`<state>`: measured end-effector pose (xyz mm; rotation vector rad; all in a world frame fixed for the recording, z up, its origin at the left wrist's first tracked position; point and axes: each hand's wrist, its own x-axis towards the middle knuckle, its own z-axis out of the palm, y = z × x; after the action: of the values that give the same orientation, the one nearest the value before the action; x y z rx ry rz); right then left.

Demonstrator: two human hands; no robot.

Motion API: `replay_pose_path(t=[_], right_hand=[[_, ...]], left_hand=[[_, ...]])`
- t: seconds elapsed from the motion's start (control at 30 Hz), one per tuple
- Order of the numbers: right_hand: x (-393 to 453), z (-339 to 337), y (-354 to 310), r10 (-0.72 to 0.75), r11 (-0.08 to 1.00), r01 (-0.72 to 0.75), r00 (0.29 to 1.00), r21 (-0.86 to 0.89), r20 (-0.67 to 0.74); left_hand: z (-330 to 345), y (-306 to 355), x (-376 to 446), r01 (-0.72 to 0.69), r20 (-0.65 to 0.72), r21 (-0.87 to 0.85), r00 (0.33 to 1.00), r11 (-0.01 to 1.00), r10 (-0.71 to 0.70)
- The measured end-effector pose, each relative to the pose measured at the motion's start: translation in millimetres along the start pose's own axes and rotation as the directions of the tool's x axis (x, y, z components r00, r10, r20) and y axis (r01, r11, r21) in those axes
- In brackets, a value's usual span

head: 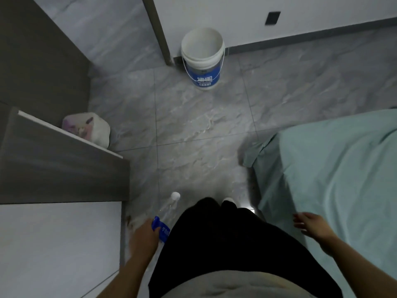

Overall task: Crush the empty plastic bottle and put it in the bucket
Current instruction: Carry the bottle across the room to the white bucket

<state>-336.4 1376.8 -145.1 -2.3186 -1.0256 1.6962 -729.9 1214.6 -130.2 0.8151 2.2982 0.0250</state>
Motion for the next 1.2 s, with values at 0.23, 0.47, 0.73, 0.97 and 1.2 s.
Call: replay_pose_path(t=[0.23, 0.47, 0.73, 0.97, 1.2], right_hand=[[41.4, 4.9, -96.8, -0.02, 0.999, 0.021, 0.998, -0.025, 0.055], [73.8, 13.0, -151.1, 0.055, 0.996, -0.054, 0.998, -0.067, 0.019], [86.8, 7.5, -186.6, 0.136, 0.989, -0.138, 0.99, -0.059, -0.041], [130.2, -11.3, -247.2, 0.145, 0.983, -0.147, 0.989, -0.106, -0.034], [205.3, -24.9, -374.2, 0.078, 0.997, -0.078, 0.997, -0.011, -0.019]], left_hand=[[-23.3, 20.2, 43.2, 0.094, 0.049, 0.03, 0.994, 0.995, -0.095], [-65.6, 69.4, 124.7, 0.058, 0.019, 0.029, 0.998, 0.998, -0.059], [-124.4, 151.6, 212.4, -0.003, -0.008, -0.007, 1.0, 1.0, 0.003], [-152.7, 225.2, 277.3, -0.019, -0.019, 0.033, 1.0, 0.999, 0.02], [-160.8, 268.3, 303.0, 0.058, 0.037, 0.02, 0.998, 0.998, -0.058]])
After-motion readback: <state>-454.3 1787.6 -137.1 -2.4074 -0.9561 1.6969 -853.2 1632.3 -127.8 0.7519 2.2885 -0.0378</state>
